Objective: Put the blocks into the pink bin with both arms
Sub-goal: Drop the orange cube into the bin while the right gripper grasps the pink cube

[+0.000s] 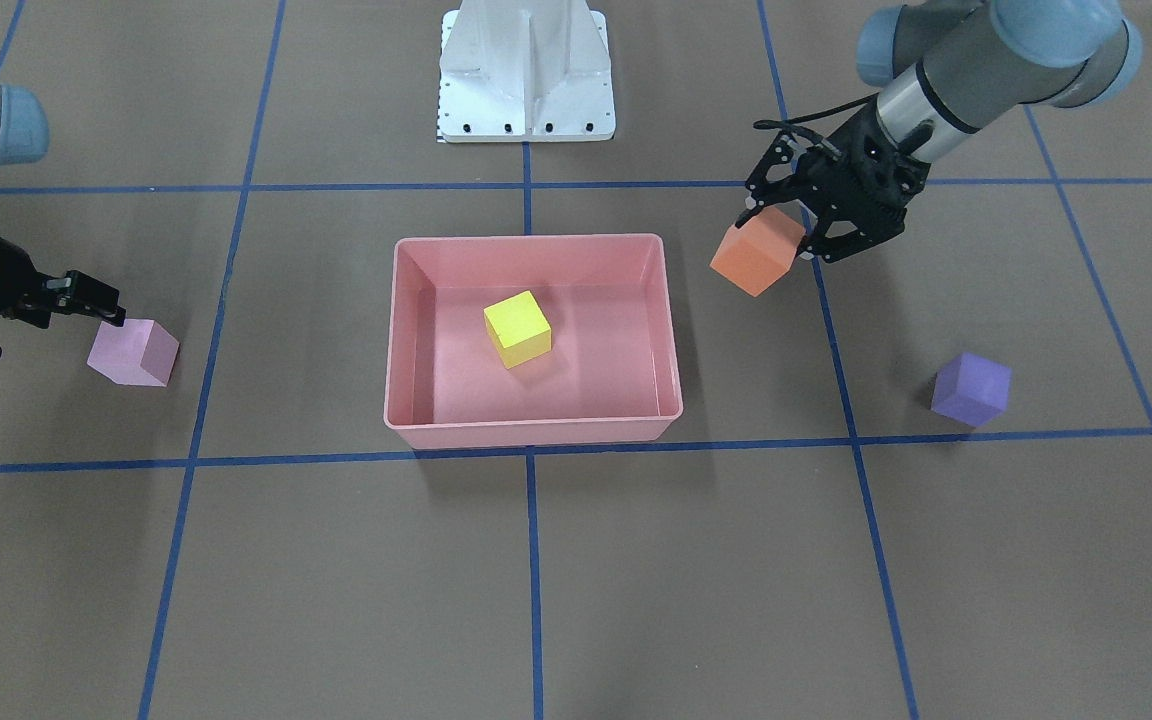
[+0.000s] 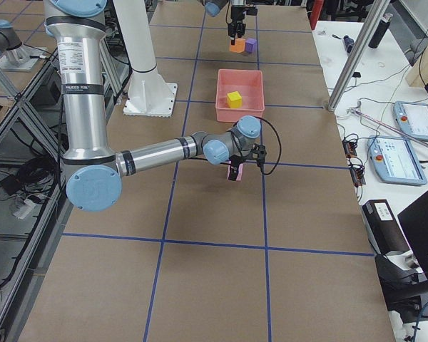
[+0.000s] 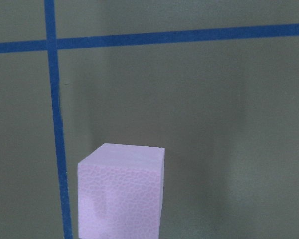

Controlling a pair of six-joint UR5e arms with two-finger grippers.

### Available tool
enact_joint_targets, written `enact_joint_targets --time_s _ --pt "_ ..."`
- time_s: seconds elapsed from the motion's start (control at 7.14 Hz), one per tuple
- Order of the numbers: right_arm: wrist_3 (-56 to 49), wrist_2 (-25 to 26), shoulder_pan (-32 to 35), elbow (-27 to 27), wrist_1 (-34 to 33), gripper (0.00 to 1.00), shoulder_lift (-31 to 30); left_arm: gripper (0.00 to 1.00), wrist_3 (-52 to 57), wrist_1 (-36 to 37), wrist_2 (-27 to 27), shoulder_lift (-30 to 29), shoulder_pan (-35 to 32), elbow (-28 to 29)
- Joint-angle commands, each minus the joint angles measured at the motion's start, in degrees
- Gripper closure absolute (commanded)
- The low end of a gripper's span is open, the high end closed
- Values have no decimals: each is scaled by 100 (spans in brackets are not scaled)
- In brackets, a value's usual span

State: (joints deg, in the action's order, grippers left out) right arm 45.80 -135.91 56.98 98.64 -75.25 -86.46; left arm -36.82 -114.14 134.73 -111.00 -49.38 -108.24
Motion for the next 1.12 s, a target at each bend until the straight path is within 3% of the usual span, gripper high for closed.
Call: enact_joint_targets --time_s 0.0,0.28,0.42,0.56,0.84,0.98 --pt "131 38 -99 -291 1 1 286 100 -481 445 -322 -1016 155 512" --pt "131 257 -125 -557 10 1 507 100 -720 445 -1120 -1203 874 733" --pt "140 258 -160 -548 1 1 516 62 -756 445 -1325 -1283 1060 899" --pt "158 258 -204 -565 -8 1 586 1 -739 445 -1379 -1318 1140 936" --pt "307 249 -310 -557 1 1 604 0 -782 437 -1503 -1336 1089 805" --pt "298 258 -310 -574 1 18 587 0 -791 445 -1503 -1293 897 674"
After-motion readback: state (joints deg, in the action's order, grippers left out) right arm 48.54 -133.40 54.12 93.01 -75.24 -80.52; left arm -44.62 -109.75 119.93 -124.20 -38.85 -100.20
